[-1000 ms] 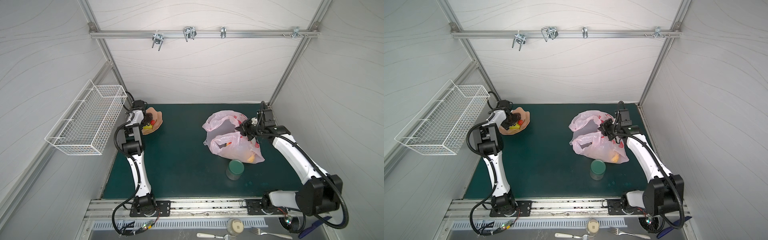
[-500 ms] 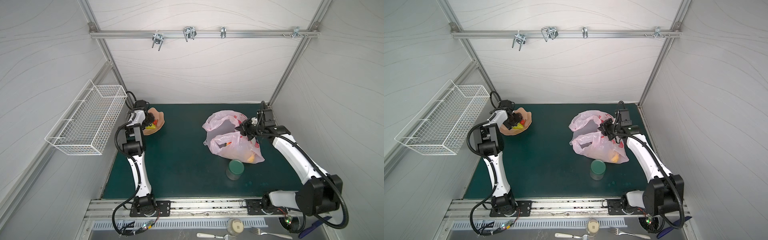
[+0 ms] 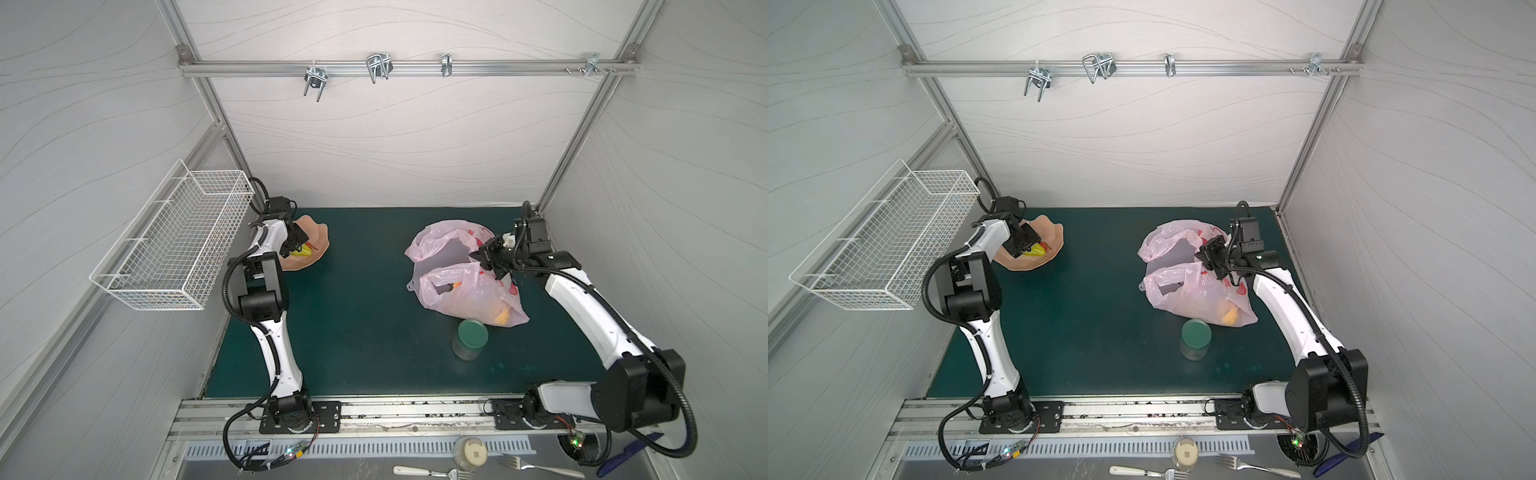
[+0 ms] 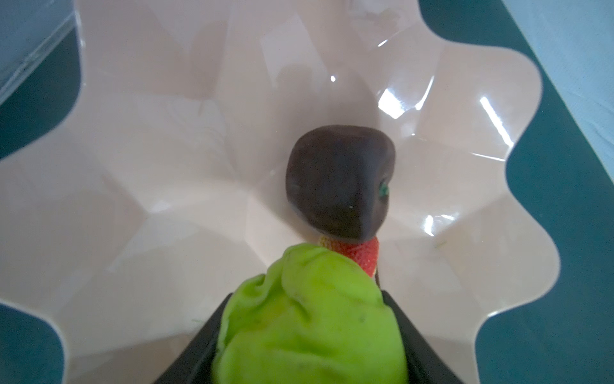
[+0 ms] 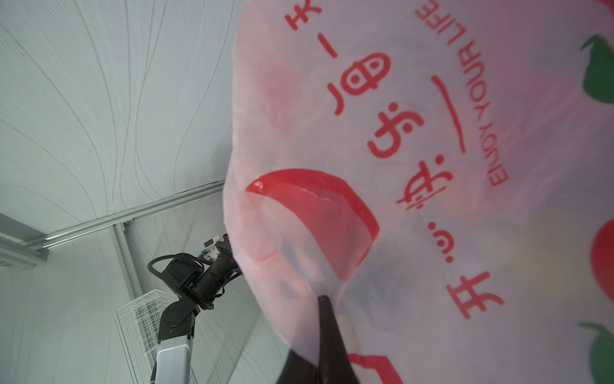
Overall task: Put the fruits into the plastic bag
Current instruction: 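Lift the green pear out of the bowl with the left gripper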
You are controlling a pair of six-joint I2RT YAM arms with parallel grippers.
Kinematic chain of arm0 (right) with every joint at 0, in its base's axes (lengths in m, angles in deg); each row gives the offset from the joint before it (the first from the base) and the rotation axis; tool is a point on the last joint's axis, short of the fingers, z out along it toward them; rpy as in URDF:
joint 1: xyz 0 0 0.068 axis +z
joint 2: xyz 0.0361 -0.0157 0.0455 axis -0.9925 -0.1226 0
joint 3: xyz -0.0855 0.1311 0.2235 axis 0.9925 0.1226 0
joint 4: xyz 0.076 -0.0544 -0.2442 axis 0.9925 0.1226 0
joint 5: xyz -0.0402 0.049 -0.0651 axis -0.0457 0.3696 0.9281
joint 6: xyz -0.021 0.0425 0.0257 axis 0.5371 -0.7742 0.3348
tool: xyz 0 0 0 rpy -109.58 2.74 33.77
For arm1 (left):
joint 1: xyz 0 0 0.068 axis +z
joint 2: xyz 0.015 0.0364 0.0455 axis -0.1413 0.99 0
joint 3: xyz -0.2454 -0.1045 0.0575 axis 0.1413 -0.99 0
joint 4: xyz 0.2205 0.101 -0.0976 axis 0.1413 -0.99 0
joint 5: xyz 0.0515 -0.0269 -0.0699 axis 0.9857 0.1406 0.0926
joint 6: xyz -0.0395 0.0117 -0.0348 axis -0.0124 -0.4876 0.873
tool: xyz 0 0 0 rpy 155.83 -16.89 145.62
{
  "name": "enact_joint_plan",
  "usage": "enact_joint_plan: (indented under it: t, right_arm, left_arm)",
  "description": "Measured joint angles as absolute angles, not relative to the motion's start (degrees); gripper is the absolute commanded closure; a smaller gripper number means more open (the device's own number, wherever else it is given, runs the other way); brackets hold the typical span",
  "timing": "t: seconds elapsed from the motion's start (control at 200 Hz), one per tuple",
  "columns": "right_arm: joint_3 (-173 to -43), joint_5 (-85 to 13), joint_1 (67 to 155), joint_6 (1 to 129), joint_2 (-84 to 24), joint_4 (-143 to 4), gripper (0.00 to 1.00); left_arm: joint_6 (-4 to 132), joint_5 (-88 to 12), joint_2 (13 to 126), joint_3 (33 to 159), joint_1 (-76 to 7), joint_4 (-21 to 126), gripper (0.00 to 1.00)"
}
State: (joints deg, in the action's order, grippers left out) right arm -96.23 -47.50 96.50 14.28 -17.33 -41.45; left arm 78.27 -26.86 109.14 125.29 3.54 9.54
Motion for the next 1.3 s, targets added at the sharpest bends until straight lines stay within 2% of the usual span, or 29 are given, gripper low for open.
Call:
enact_joint_plan:
  t: [0.54, 0.905, 1.301]
  right_arm:
    - [-95.9, -47.7, 96.5, 14.2, -17.3, -42.2, 1.00]
    - [-95.9, -48.4, 95.9, 14.2, -17.3, -42.8, 1.00]
    - [-95.9, -49.6, 95.6, 14.2, -17.5, -42.9, 1.00]
  left_arm:
    - [77.2, -36.8, 105.3, 125.0, 1.7, 10.9, 0.64]
    - [76.8, -40.1, 98.3, 117.3, -1.1, 12.3, 0.67]
    - [79.0, -44.2, 86.3, 104.1, -13.6, 14.6, 0.70]
